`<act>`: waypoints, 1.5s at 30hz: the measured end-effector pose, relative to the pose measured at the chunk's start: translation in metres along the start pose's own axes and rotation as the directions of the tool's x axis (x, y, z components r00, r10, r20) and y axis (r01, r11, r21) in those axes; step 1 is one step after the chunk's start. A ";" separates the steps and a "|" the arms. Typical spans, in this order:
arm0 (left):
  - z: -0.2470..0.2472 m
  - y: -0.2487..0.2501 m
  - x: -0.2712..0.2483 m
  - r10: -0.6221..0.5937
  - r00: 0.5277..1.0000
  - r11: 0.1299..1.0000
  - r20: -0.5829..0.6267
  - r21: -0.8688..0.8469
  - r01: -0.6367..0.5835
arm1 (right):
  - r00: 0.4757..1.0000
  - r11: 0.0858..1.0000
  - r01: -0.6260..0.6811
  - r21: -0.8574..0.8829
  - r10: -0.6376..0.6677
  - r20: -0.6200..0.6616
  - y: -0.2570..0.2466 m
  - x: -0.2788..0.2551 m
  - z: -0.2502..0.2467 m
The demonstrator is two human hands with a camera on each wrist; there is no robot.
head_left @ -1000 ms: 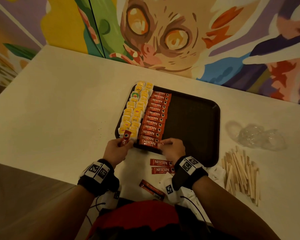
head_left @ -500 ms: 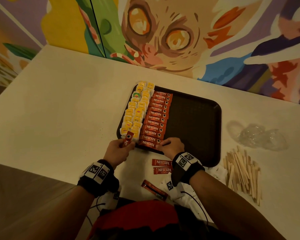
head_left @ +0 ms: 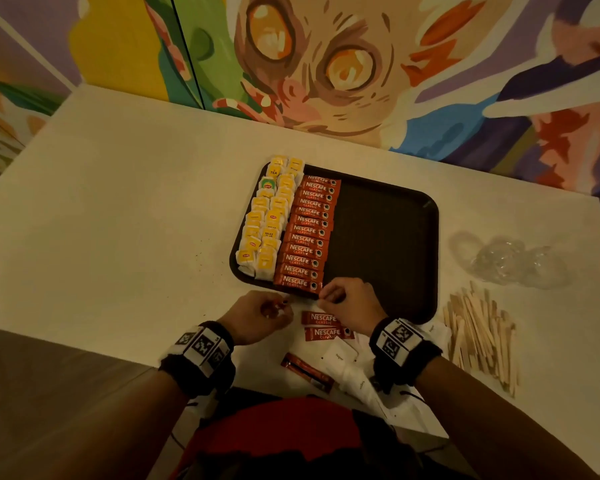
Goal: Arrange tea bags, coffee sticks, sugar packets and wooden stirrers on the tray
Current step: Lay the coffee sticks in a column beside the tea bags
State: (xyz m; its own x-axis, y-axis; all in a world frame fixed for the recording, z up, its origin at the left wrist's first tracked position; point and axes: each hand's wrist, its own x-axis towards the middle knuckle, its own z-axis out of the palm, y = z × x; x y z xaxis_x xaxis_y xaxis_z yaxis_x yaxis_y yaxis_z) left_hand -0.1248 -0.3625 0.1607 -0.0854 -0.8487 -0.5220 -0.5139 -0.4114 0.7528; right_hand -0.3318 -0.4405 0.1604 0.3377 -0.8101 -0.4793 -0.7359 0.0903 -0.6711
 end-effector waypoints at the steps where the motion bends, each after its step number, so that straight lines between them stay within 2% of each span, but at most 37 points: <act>1: 0.003 0.002 0.000 0.012 0.999 0.997 0.032 0.070 -0.014 | 0.999 0.998 0.021 -0.060 -0.019 0.042 0.003 -0.005 -0.001; 6: 0.018 0.012 -0.002 -0.004 0.983 0.938 0.186 0.341 -0.060 | 0.981 0.932 0.115 -0.344 -0.052 0.186 0.016 -0.020 -0.005; 11: 0.039 0.019 -0.006 -0.062 0.939 0.863 0.337 0.490 -0.119 | 0.975 0.857 0.178 -0.483 -0.087 0.205 0.023 -0.025 0.005; 15: 0.049 0.015 -0.009 -0.031 0.944 0.791 0.327 0.585 -0.177 | 0.979 0.853 0.168 -0.495 -0.088 0.182 0.022 -0.022 0.012; 20: 0.049 0.007 -0.010 -0.115 0.959 0.809 0.257 0.585 -0.060 | 0.977 0.852 0.185 -0.490 -0.105 0.186 0.017 -0.018 0.016; 23: 0.044 0.007 -0.013 -0.153 0.961 0.844 0.230 0.537 0.006 | 0.978 0.866 0.196 -0.461 -0.139 0.155 0.014 -0.016 0.015; 26: 0.034 0.007 -0.016 -0.136 0.969 0.893 0.205 0.449 0.031 | 0.980 0.895 0.200 -0.398 -0.175 0.098 0.012 -0.016 0.015; 29: 0.024 0.002 -0.016 -0.121 0.973 0.882 0.196 0.471 0.015 | 0.981 0.950 0.188 -0.250 -0.194 0.004 0.008 -0.014 0.012; 33: 0.029 0.002 -0.017 -0.097 0.980 0.869 0.172 0.496 -0.001 | 0.979 0.976 0.180 -0.119 -0.190 -0.076 0.003 -0.008 0.011; 38: 0.042 0.003 -0.012 -0.061 0.997 0.873 0.051 0.488 0.028 | 0.976 0.981 0.192 -0.014 -0.192 -0.106 -0.002 -0.006 0.011; 41: 0.040 0.003 -0.008 -0.072 0.997 0.874 0.025 0.483 0.051 | 0.977 0.976 0.195 0.097 -0.184 -0.106 -0.004 -0.004 0.010; 45: 0.032 -0.002 -0.005 -0.081 0.994 0.951 -0.080 0.291 0.101 | 0.982 0.950 0.187 0.248 -0.171 -0.086 -0.008 -0.003 0.005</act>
State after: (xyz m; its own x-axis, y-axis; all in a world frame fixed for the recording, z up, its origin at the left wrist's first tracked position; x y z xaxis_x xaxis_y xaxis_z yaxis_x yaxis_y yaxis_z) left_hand -0.1508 -0.3466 0.1486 0.0249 -0.8363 -0.5477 -0.7457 -0.3804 0.5470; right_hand -0.3237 -0.4359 0.1640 0.4069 -0.8602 -0.3073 -0.4906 0.0779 -0.8679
